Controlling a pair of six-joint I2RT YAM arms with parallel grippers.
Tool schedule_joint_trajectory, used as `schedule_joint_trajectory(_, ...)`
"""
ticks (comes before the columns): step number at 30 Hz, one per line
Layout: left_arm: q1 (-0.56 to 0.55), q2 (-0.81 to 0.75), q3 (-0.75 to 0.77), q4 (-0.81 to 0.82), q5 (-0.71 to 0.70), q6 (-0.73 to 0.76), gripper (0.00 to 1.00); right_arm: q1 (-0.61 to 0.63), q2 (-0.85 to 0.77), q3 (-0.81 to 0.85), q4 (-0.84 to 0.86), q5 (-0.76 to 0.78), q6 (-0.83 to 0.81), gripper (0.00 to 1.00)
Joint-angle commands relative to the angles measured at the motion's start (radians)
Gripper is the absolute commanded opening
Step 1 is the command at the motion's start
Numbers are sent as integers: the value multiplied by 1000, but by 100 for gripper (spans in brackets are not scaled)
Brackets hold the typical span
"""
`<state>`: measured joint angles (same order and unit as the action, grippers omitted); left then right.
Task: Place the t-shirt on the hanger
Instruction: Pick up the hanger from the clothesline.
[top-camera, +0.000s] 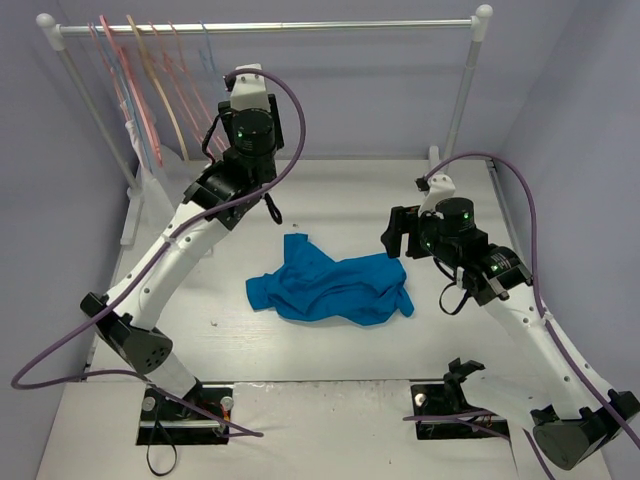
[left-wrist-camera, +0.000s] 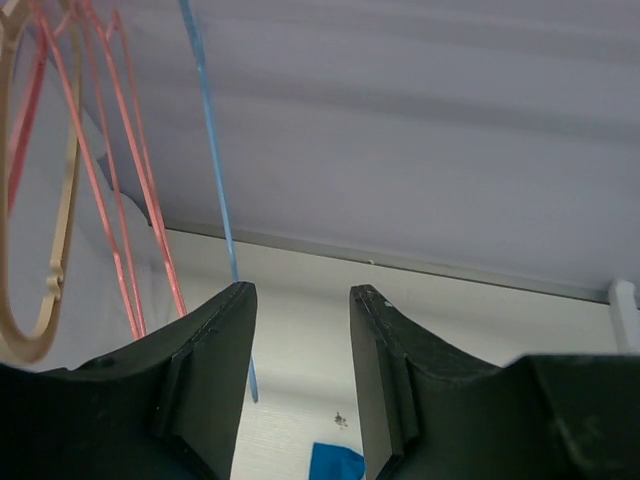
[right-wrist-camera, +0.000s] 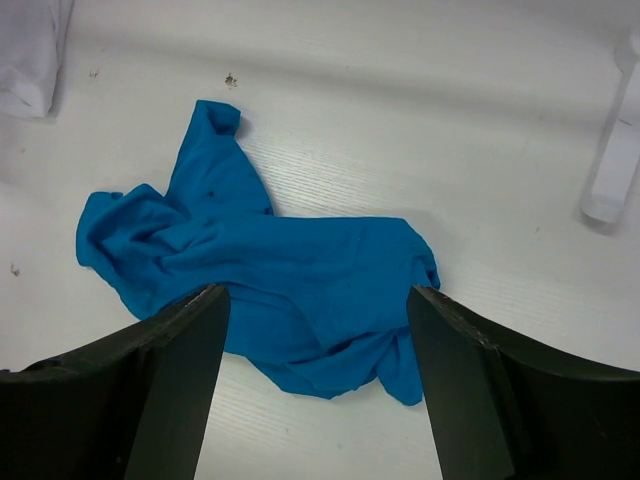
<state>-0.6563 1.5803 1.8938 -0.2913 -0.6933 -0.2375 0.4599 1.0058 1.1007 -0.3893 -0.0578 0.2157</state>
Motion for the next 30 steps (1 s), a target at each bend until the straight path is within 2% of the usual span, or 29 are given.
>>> schedule_joint_trajectory(1,27,-2,50,132,-57,81,42,6,-3,4,43,-11,1,73)
schedule_joint_trajectory(8,99,58,93,86,-54,67,42,8,16,4,53,-20,-19,74)
schedule_joint_trajectory(16,231,109,139,-58,75,-72,42,6,28,-5,66,-19,-33,75)
schedule_joint_trajectory(21,256,139,145,-66,144,-85,42,6,40,-13,79,-19,-35,75)
schedule_joint_trajectory(28,261,181,189,-88,152,-75,42,6,54,-22,89,-19,-33,75)
schedule_joint_trajectory(30,267,188,198,-94,153,-75,38,6,59,-22,89,-19,-35,75)
